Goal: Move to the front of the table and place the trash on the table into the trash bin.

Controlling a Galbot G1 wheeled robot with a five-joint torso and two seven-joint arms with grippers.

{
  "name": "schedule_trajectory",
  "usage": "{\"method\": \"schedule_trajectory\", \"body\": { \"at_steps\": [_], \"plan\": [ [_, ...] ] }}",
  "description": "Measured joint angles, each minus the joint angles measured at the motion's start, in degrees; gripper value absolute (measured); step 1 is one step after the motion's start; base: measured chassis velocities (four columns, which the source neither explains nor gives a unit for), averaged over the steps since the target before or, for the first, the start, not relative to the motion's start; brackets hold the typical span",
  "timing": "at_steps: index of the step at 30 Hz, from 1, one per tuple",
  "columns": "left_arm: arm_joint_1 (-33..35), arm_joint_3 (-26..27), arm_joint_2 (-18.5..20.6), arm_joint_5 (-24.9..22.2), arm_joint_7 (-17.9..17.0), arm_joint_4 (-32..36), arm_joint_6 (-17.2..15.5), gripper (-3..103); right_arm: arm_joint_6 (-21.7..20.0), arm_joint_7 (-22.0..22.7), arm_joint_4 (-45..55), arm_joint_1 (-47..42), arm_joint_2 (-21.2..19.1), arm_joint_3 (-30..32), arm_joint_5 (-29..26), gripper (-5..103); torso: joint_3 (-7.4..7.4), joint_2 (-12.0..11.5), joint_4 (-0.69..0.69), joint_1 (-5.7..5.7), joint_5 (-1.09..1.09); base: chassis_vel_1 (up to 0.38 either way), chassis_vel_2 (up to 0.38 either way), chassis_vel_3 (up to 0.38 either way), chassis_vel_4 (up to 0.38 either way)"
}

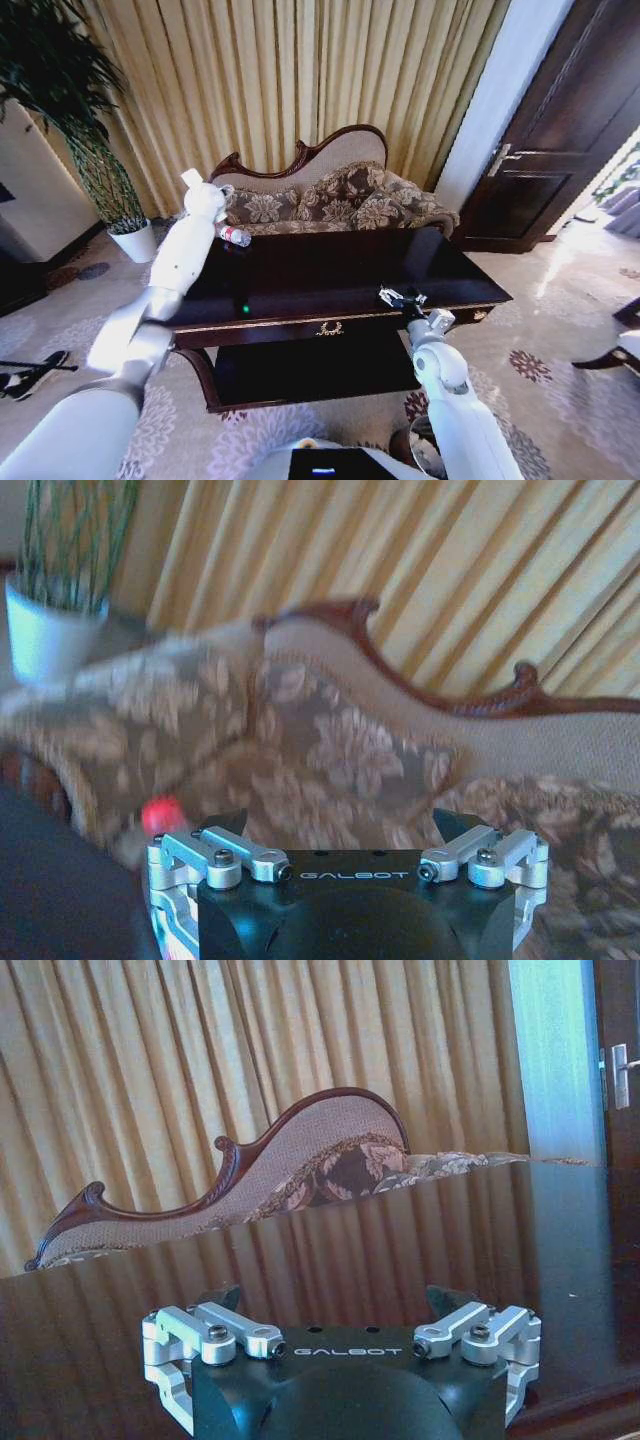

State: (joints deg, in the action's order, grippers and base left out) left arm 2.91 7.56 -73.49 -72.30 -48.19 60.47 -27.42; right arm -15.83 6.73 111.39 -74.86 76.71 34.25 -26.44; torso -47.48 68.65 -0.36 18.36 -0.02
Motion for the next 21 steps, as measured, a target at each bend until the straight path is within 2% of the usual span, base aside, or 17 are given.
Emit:
{"method": "schedule_trajectory", "body": {
  "at_steps": [1,2,3,4,7,9,14,16,21],
  "plan": [
    [0.04,0.81,-1.30,-2.20,-2.91,0.20,-0.10,100,0.58,-0.08,-0.56,-0.01,-0.05,0.21,0.02,100,0.00,0.00,0.00,0.00,0.00,0.000,0.000,0.000,0.000],
    [0.10,1.12,-1.76,-2.90,-3.99,0.28,-0.10,100,0.75,-0.11,-0.80,-0.02,-0.06,0.32,0.03,100,0.00,0.00,0.01,0.00,0.00,0.000,0.000,0.000,0.000],
    [0.10,1.12,-1.76,-2.90,-3.99,0.28,-0.10,100,0.75,-0.11,-0.80,-0.02,-0.06,0.32,0.03,100,0.00,0.00,0.01,0.00,0.00,0.000,0.000,0.000,0.000],
    [0.15,1.70,-2.64,-4.12,-5.99,0.25,-0.09,100,1.08,-0.14,-1.32,-0.03,-0.02,0.47,0.05,100,0.01,0.01,0.03,0.00,-0.02,0.000,0.000,0.000,0.000],
    [0.10,2.26,-3.17,-5.93,-7.65,0.14,-0.09,100,1.52,-0.15,-1.76,-0.17,0.30,0.58,0.23,100,0.01,0.01,0.03,0.00,-0.03,0.000,0.000,0.000,0.000],
    [0.11,2.62,-3.30,-7.78,-9.20,0.14,-0.21,100,1.78,-0.15,-1.97,-0.24,0.64,0.52,0.38,100,0.01,0.02,-0.01,0.00,-0.03,0.000,0.000,0.000,0.000],
    [0.90,2.92,-2.59,-8.45,-9.99,0.16,-0.27,100,1.94,-0.15,-2.23,-0.25,0.81,0.37,0.45,100,0.01,0.02,-0.03,0.00,-0.02,0.000,0.000,0.000,0.000],
    [1.58,2.98,-1.78,-8.40,-9.84,0.37,-0.32,100,1.96,-0.13,-2.37,-0.27,0.82,0.45,0.46,100,0.00,0.01,0.01,0.00,-0.02,0.000,0.000,0.000,0.000],
    [2.96,2.84,-0.04,-8.06,-8.67,1.46,-0.70,100,1.96,-0.07,-2.39,0.02,0.98,0.44,0.46,100,-0.01,-0.01,-0.04,0.00,0.00,0.000,0.000,0.000,0.000]
  ]
}}
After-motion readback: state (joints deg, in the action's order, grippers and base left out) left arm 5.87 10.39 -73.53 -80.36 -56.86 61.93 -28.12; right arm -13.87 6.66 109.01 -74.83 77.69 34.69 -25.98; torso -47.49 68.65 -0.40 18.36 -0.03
